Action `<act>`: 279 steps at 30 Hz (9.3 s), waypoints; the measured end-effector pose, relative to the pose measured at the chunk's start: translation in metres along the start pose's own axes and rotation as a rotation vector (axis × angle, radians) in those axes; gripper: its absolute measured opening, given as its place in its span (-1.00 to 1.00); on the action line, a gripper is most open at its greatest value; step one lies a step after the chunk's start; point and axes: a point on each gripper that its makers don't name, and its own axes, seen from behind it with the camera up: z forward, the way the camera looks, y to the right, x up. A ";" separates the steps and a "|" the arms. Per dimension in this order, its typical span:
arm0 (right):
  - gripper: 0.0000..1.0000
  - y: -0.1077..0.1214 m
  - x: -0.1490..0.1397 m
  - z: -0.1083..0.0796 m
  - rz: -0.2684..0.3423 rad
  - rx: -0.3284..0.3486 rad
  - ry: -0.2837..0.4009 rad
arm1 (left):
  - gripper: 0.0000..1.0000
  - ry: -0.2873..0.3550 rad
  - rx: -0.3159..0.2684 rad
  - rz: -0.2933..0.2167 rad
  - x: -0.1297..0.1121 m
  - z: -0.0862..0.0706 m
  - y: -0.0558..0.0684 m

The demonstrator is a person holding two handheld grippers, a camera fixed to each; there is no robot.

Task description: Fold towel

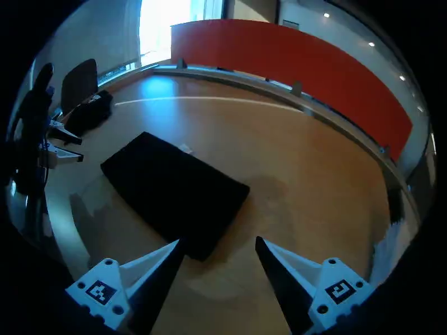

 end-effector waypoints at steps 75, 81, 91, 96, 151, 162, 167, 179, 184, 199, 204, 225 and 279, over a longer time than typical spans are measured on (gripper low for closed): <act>-0.83 0.010 0.009 -0.005 -0.168 0.062 -0.017 | 1.00 -0.013 0.077 -0.065 -0.043 -0.042 -0.032; -0.83 0.021 0.028 -0.019 -0.185 0.031 0.022 | 1.00 -0.007 0.078 -0.061 -0.039 -0.041 -0.032; -0.84 0.030 0.057 -0.035 -0.225 0.003 0.073 | 1.00 -0.001 0.078 -0.055 -0.035 -0.041 -0.029; -0.84 0.030 0.062 -0.039 -0.236 0.005 0.079 | 0.99 0.000 0.078 -0.051 -0.034 -0.041 -0.028; 0.35 -0.118 0.056 0.022 -0.362 0.286 0.003 | 1.00 0.018 0.105 -0.075 -0.039 -0.056 -0.047; 0.39 -0.095 0.037 0.021 -0.320 0.245 -0.018 | 1.00 0.019 0.103 -0.067 -0.037 -0.055 -0.046; 0.39 -0.089 0.020 0.023 -0.305 0.238 -0.042 | 0.99 0.017 0.104 -0.065 -0.037 -0.056 -0.045; 0.39 -0.081 -0.025 0.028 -0.284 0.230 -0.117 | 0.99 0.013 0.100 -0.060 -0.039 -0.056 -0.042; 0.39 -0.078 -0.035 0.031 -0.278 0.224 -0.136 | 1.00 0.013 0.100 -0.060 -0.039 -0.056 -0.042; -0.11 -0.072 -0.043 0.039 -0.234 0.209 -0.150 | 1.00 0.009 0.096 -0.058 -0.041 -0.055 -0.039; -0.33 -0.070 -0.046 0.040 -0.230 0.207 -0.159 | 0.99 0.010 0.096 -0.057 -0.041 -0.055 -0.039; -0.79 -0.069 -0.040 0.037 -0.227 0.202 -0.143 | 1.00 0.012 0.093 -0.053 -0.039 -0.053 -0.038; -0.82 0.084 0.132 -0.092 -0.209 -0.138 0.179 | 0.99 0.117 0.019 0.022 0.039 -0.045 0.002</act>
